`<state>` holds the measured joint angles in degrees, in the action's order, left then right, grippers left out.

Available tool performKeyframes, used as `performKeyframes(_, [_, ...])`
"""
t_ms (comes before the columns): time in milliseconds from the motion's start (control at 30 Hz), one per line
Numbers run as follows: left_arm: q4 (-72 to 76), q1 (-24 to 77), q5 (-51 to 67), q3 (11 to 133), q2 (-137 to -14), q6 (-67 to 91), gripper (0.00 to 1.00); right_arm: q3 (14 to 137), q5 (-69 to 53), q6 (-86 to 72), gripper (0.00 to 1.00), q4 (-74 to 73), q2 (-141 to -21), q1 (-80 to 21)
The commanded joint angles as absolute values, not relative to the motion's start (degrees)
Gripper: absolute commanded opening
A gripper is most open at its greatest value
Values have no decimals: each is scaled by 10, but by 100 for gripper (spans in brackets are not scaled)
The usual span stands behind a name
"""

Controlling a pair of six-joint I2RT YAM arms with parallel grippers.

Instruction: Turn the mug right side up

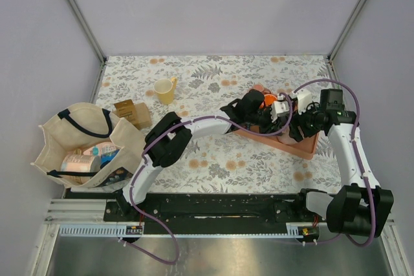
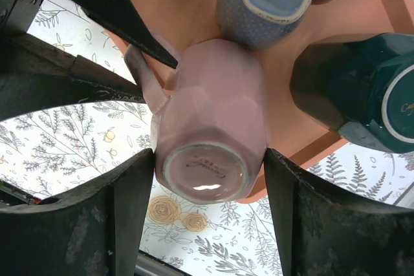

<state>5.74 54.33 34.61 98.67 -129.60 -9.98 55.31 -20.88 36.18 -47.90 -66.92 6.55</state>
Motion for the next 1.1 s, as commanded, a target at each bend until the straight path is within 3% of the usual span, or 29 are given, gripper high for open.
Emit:
performKeyframes(0, [76,560,317,1017,-1289,-170,22,592,-261,342,52,-581,-651,54])
performKeyframes(100, [72,560,347,1013,-1285,-154,12,616,-246,343,70,-598,-627,54])
performKeyframes(233, [97,560,374,1008,-1280,-92,0,638,-230,340,82,-611,-582,54])
performKeyframes(300, [112,560,384,1008,-1278,-63,0,642,-228,332,86,-610,-561,54])
performKeyframes(600, [132,554,386,1017,-1258,32,0,634,-229,323,88,-584,-490,54])
performKeyframes(900, [176,498,451,1002,-1185,227,0,486,-278,499,91,-446,-314,53])
performKeyframes(1067, [228,447,472,966,-1122,324,0,462,-311,547,92,-400,-296,54])
